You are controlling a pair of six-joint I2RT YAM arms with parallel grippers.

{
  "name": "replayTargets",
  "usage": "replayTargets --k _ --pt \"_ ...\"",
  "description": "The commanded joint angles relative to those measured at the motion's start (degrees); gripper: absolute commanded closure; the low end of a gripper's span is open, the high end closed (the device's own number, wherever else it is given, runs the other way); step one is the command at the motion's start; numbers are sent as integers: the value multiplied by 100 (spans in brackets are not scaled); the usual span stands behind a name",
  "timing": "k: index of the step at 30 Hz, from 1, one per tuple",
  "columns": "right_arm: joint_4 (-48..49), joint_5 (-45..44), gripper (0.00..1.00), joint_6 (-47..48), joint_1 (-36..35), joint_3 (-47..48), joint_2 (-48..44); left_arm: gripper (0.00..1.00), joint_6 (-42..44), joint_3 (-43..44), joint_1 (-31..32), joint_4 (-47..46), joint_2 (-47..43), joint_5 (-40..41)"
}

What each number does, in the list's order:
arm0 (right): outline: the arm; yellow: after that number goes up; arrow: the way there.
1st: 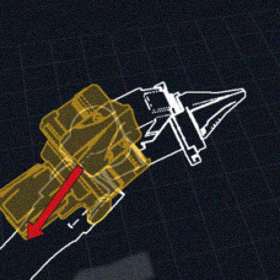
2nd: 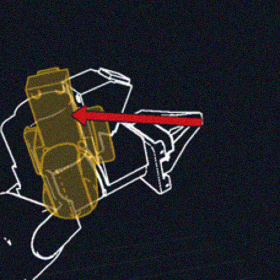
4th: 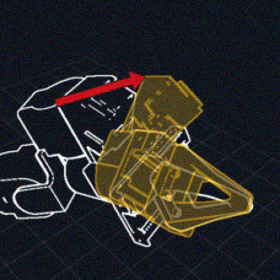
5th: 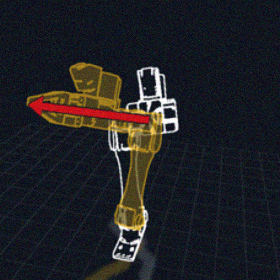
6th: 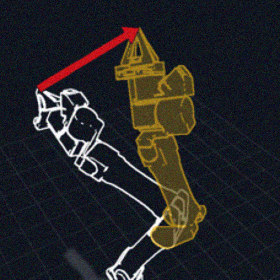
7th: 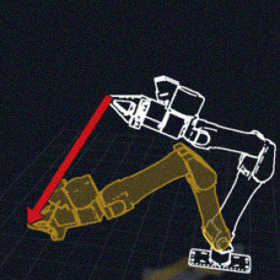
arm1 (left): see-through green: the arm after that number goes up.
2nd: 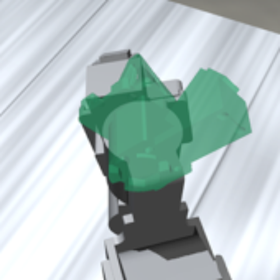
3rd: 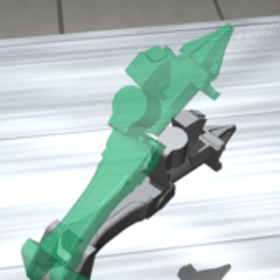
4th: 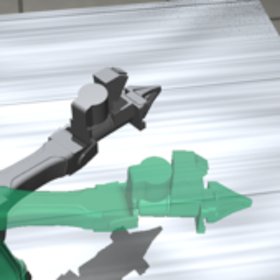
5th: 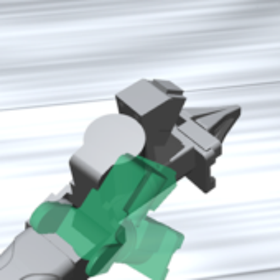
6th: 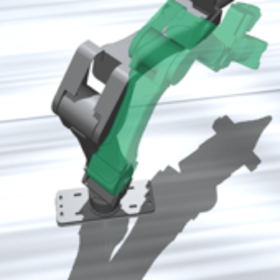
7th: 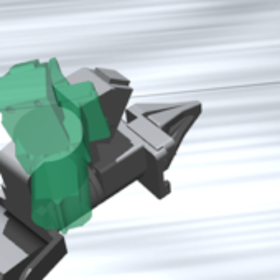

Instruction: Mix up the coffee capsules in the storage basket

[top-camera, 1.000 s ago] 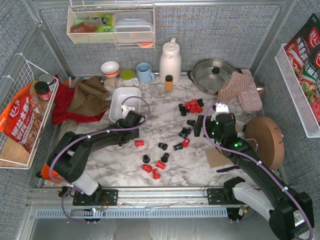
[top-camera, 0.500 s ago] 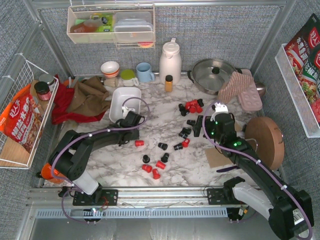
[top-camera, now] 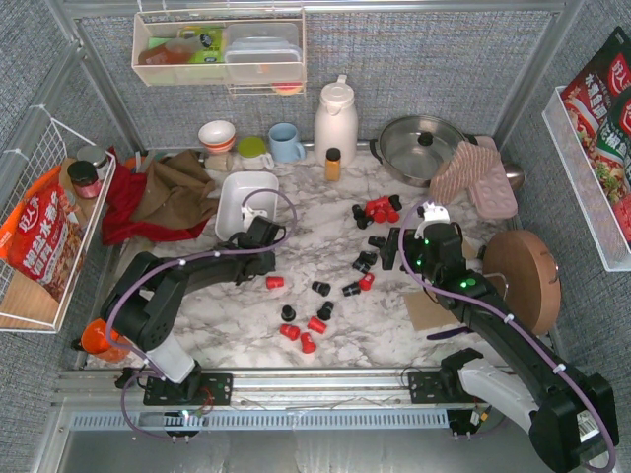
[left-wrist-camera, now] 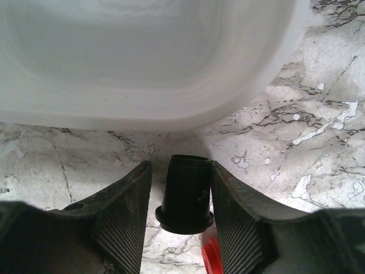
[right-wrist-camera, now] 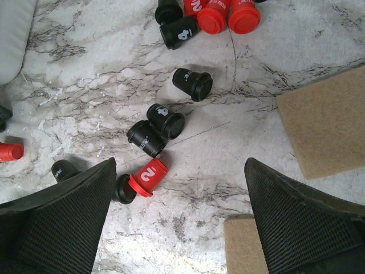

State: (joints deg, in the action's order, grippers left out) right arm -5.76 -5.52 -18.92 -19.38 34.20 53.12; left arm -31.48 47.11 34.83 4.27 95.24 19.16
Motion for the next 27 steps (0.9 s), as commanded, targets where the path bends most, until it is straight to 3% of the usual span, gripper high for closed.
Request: replayTargets --k 1,6,12,19,23,27 --pt "101 48 1 -16 4 79 -23 47 -94 -100 -11 302 15 -363" --pt "93 46 1 -18 4 79 -24 56 -62 -134 -11 263 -133 -471" --pt "85 47 1 -16 4 79 -21 60 31 -143 -11 232 -446 -484" --pt "105 58 1 -24 3 60 -11 62 398 -362 -4 -309 -1524 -697" --pt "133 85 1 -24 4 61 54 63 1055 -705 -2 -1124 -2277 -1191" --pt "231 245 1 -24 -3 59 152 63 2252 -746 -2 -1735 -2725 -1647"
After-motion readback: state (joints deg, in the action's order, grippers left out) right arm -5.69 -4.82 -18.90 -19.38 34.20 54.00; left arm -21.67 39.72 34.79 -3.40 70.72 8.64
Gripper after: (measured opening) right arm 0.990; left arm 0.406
